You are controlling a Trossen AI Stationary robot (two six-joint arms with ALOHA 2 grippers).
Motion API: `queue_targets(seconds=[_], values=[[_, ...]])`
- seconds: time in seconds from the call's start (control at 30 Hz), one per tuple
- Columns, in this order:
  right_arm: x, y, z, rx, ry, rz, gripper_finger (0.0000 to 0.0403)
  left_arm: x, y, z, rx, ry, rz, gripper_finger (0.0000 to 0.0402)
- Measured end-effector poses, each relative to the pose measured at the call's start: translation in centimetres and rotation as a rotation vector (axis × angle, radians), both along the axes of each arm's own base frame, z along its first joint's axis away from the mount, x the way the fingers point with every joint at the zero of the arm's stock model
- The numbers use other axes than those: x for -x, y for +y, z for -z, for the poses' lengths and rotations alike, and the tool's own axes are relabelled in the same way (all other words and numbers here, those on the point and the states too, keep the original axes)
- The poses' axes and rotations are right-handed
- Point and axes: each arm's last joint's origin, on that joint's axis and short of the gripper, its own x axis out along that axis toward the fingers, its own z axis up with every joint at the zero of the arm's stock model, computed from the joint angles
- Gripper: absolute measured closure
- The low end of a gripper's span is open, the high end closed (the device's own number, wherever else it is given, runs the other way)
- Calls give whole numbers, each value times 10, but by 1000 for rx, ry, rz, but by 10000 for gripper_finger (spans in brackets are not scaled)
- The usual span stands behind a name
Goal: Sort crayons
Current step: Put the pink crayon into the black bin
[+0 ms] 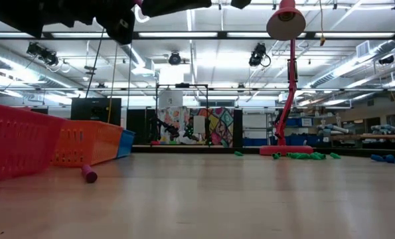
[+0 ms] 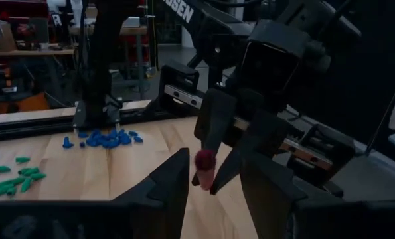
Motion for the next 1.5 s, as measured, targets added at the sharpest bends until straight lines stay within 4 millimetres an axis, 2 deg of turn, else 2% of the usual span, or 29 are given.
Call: queue_targets(seconds=[0.33,0.7,0.87,1.07,1.5], values=[[-4,0,-7,25,-5,-10,368,0,0,-1,4,-6,0,268],[-4,-1,-7,23,-21,8,368,0,0,0,4,-4,-4,366],[-7,-3,-7,3,-14,-24,359,0,0,0,4,0,3,375],[-11,-7,-6,-22,-3,-64,324,0,0,0,10,8,2,362],[-8,-7,-6,15,2,-14,205,0,2,5,1,51,-24,363]])
